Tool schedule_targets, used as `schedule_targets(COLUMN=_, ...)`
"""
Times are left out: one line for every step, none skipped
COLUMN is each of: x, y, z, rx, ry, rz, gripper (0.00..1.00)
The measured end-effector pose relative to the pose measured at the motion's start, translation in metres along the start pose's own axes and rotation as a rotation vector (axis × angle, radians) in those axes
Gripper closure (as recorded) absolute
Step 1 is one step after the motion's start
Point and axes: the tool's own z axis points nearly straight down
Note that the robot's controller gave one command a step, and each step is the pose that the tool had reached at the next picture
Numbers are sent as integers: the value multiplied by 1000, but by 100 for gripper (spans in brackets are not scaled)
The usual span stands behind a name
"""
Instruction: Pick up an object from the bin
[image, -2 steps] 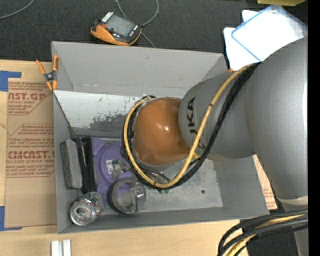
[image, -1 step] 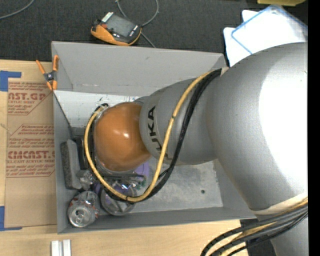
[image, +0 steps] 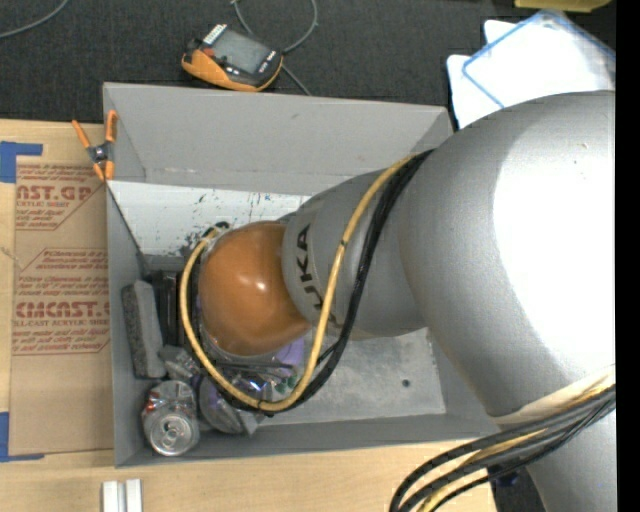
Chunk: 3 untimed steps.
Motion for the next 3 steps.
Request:
schedule_targets(x=-15, y=4, z=-3, rx=18, ry=-13, rz=36, gripper=100)
schedule_targets(x=-15, y=4, z=-3, rx=18, ry=-14, rz=37, gripper=100)
schedule_targets(x=-16, y=4, z=-15, rx=19, ry=-20, rz=35, gripper=100)
